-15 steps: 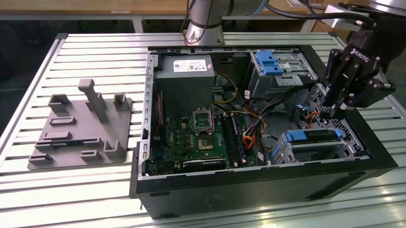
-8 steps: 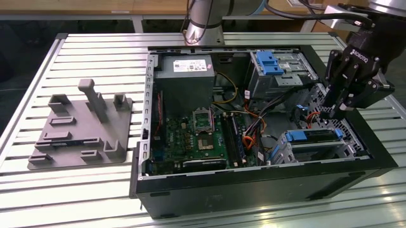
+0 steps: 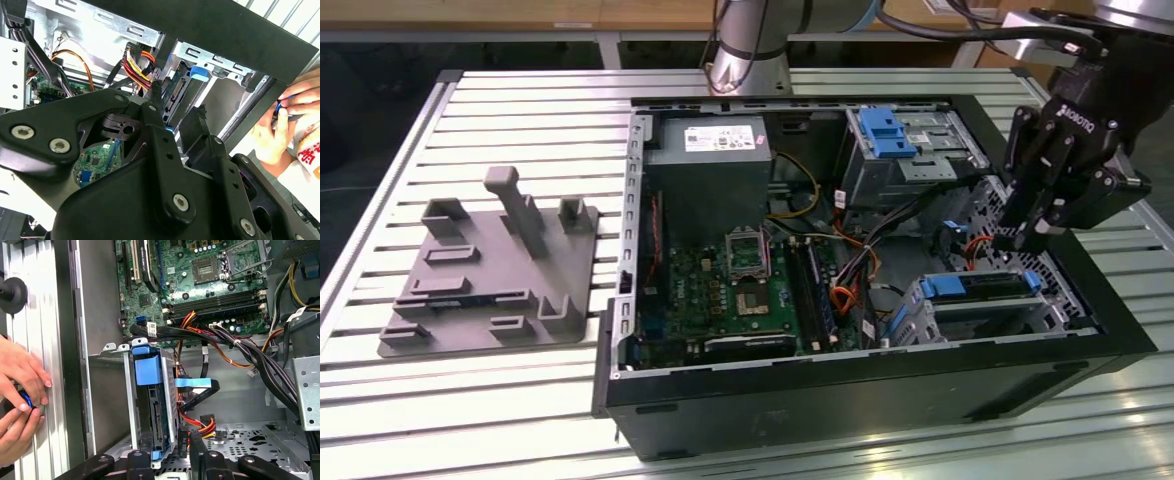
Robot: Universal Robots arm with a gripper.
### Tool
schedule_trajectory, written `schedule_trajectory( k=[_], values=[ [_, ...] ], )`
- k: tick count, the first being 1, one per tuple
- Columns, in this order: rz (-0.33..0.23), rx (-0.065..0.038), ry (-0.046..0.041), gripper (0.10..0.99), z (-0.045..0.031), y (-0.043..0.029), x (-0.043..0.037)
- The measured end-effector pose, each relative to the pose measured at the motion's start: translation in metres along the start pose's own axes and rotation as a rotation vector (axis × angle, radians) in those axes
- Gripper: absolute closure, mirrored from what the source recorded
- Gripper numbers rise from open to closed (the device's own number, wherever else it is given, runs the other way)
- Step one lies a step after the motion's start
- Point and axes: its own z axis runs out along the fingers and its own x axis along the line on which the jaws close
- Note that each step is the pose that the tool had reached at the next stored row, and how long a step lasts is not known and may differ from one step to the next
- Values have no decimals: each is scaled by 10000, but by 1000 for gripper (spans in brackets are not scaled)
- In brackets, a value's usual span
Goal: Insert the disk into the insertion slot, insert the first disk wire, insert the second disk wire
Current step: 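Insert the first disk wire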
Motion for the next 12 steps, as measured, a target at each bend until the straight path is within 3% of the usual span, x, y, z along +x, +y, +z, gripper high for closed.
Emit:
schedule_trajectory(
  k=[4, 8, 12],
  values=[
    [-3, -10, 10, 663, 13, -7, -4],
    [-54, -230, 55, 663, 15, -64, -14],
    [-53, -234, 57, 663, 43, -66, -21]
  ],
)
